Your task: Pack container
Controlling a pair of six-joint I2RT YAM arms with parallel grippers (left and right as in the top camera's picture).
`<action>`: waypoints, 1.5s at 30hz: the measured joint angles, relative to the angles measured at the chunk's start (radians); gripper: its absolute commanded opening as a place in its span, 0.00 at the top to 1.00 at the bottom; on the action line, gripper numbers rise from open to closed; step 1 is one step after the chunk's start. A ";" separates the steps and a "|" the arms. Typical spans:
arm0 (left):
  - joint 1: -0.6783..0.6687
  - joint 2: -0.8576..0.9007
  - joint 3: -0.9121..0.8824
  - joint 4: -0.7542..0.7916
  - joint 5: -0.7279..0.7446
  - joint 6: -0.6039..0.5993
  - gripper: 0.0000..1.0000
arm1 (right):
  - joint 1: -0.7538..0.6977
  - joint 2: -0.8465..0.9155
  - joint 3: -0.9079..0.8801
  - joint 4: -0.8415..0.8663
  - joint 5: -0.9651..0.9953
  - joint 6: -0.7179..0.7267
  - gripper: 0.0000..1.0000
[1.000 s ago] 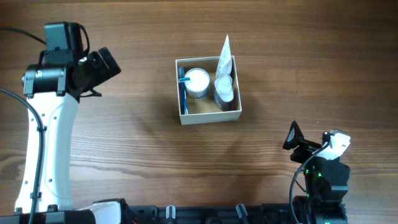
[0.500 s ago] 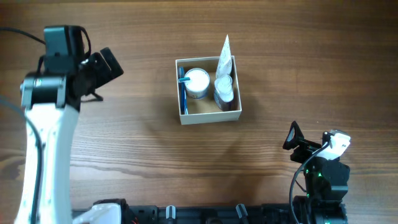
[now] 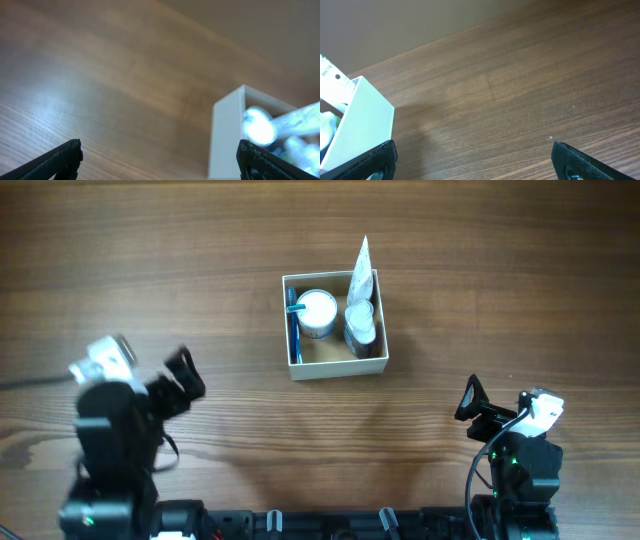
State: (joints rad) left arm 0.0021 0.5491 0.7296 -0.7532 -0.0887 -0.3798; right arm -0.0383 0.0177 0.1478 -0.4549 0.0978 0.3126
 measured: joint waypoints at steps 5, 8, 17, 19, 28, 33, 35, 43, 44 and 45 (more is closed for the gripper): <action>0.000 -0.208 -0.215 0.028 0.009 0.000 0.00 | 0.000 0.000 0.000 0.000 0.000 0.000 0.00; 0.000 -0.303 -0.323 0.060 0.021 0.000 0.00 | 0.000 0.000 0.000 0.000 0.000 0.000 0.00; 0.000 -0.476 -0.550 0.163 0.058 0.000 0.00 | 0.000 -0.001 0.000 0.000 0.000 0.000 0.00; 0.000 -0.509 -0.570 0.163 0.060 0.000 0.00 | 0.000 -0.001 0.000 0.001 0.000 0.000 0.00; 0.000 -0.535 -0.574 0.173 0.060 0.000 0.00 | 0.000 -0.001 0.000 0.000 0.000 0.000 0.00; 0.000 -0.535 -0.574 0.173 0.060 0.000 0.00 | 0.000 -0.001 0.000 0.001 0.000 0.000 0.00; 0.000 -0.535 -0.574 0.173 0.060 0.000 0.00 | 0.000 -0.001 0.000 0.000 0.000 0.000 0.00; 0.000 -0.535 -0.574 0.173 0.060 0.000 0.00 | 0.000 -0.001 0.000 0.000 0.000 0.000 0.00; 0.000 -0.535 -0.574 0.173 0.060 0.000 0.00 | 0.000 -0.001 0.000 0.000 0.000 0.000 0.00; 0.000 -0.535 -0.574 0.173 0.060 0.000 0.00 | 0.000 -0.001 0.000 0.000 0.000 0.000 0.00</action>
State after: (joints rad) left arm 0.0017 0.0139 0.1558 -0.5804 -0.0284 -0.3794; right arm -0.0383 0.0166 0.1478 -0.4545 0.0975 0.3126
